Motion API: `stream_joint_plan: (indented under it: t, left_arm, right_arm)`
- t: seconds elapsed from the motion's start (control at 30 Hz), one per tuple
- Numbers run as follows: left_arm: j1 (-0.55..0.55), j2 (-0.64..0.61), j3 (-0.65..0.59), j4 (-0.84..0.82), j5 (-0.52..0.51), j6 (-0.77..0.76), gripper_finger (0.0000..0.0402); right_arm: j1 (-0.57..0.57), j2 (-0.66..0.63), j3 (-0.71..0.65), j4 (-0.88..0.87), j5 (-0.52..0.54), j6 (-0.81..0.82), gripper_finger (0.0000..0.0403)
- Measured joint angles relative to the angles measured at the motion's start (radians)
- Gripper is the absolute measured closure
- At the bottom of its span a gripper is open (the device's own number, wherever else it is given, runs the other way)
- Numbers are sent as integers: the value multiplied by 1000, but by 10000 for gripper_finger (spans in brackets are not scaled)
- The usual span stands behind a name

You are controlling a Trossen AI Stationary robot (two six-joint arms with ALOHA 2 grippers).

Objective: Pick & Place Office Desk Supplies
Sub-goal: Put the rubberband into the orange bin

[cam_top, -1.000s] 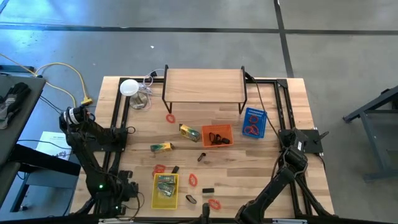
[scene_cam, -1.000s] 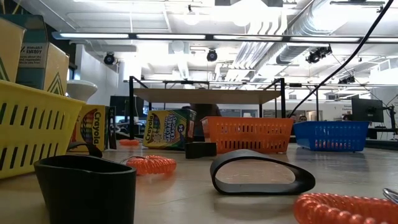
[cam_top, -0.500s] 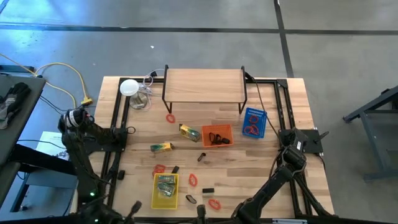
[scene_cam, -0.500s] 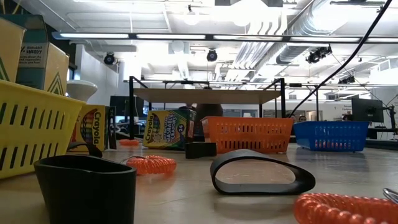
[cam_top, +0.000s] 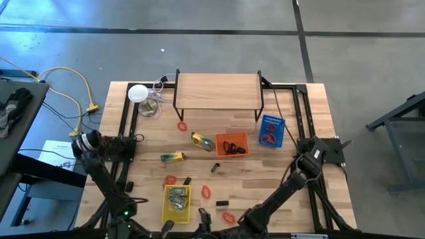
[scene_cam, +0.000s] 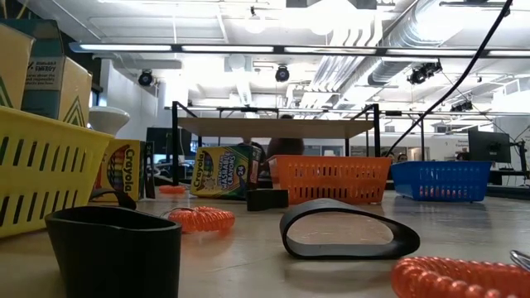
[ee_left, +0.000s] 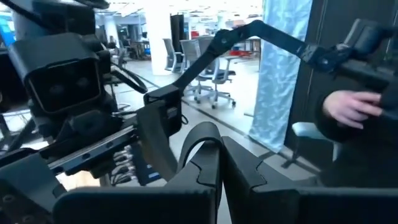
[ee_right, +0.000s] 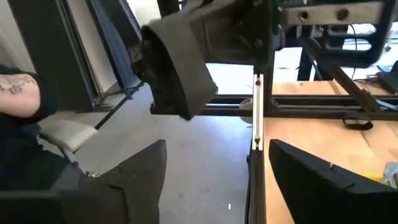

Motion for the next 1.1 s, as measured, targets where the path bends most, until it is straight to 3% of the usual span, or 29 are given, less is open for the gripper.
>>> stream_joint_plan:
  t: [0.27, 0.6, 0.87, 1.1]
  left_arm:
    - [27, 0, 0, -2, 0, -5, 400]
    - [27, 0, 0, -25, 0, -6, 401]
    - [27, 0, 0, -37, -10, -6, 401]
    - [27, 0, 0, -42, -17, -6, 401]
  right_arm:
    - [-31, 6, 0, 30, -72, -19, 108]
    - [-38, 6, 0, 82, -132, -110, 142]
    - [-44, 6, 0, 68, -156, -106, 223]
    - [-51, 6, 0, 63, -191, -107, 351]
